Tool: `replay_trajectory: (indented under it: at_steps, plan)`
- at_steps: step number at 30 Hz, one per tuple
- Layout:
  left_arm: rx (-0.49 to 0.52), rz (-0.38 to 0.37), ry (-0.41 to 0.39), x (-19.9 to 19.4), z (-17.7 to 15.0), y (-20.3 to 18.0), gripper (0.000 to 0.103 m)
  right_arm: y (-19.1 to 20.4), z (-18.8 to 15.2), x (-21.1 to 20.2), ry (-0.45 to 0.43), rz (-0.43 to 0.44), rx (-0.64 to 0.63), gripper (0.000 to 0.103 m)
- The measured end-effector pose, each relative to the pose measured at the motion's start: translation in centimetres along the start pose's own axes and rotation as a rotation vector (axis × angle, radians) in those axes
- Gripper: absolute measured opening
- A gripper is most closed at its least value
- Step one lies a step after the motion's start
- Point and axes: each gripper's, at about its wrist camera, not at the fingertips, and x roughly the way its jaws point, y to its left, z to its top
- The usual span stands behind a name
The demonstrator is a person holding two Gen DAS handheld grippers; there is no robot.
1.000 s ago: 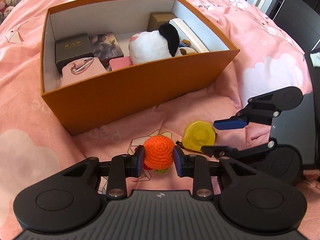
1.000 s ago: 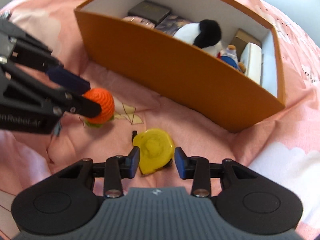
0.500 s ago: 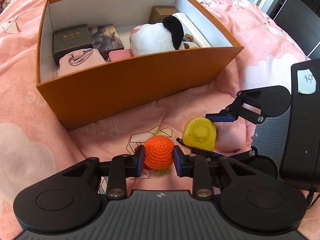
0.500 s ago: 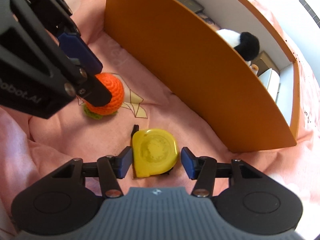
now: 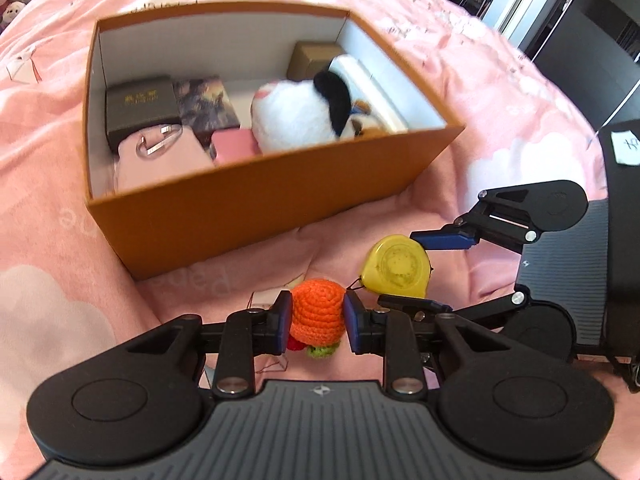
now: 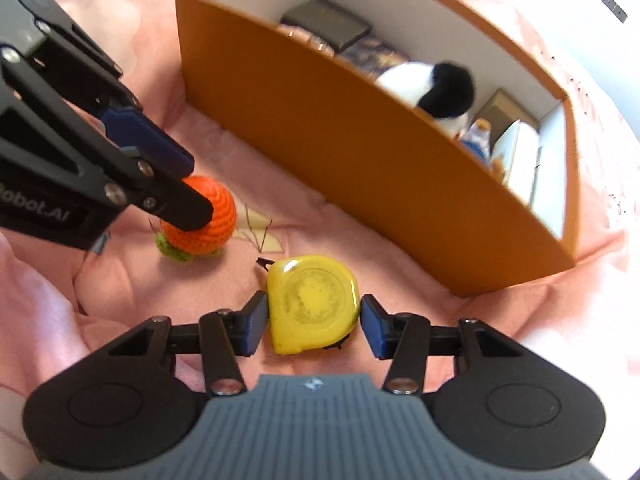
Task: Organize objects
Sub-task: 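Grasp the orange crocheted ball with the left tool while the right grasps the yellow tape measure, then lift the ball and tape measure and carry them over the orange box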
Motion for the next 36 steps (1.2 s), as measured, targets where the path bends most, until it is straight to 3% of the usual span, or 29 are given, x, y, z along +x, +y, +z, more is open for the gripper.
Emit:
replay_trajectory:
  at_steps: [9, 10, 11, 12, 16, 19, 24, 32, 36]
  plan:
    - [0.023, -0.036, -0.108, -4.4, 2.5, -0.9, 0.029, -3.3, 1.0, -6.0, -0.119, -0.018, 0.053, 0.052]
    - [0.026, -0.04, -0.123, -5.0, 3.0, -0.9, 0.021, -3.9, 1.3, -6.7, -0.138, -0.014, 0.066, 0.052]
    - [0.033, -0.046, -0.136, -5.5, 3.6, -1.0, 0.005, -4.5, 1.7, -7.5, -0.158, -0.008, 0.08, 0.052]
    - [0.031, -0.049, -0.149, -6.0, 4.2, -0.9, 0.0, -5.2, 2.0, -8.2, -0.18, -0.003, 0.092, 0.052]
    - [0.055, -0.001, -0.199, -6.8, 7.2, -0.7, 0.0, -7.4, 4.6, -10.4, -0.258, 0.042, 0.146, 0.052]
    - [0.109, 0.021, -0.18, -6.6, 8.1, -0.9, 0.0, -8.2, 5.9, -10.7, -0.278, 0.027, 0.16, 0.052]
    - [0.169, 0.015, -0.095, -4.7, 6.4, -1.2, 0.009, -9.1, 5.9, -10.8, -0.254, 0.032, 0.199, 0.052]
    - [0.242, 0.035, -0.022, -0.3, 4.2, -2.1, 0.045, -7.7, 3.6, -7.7, -0.185, 0.062, 0.246, 0.052]
    - [0.229, 0.026, 0.039, 2.8, 3.6, -1.6, 0.053, -7.8, 3.0, -7.5, -0.19, 0.07, 0.273, 0.052]
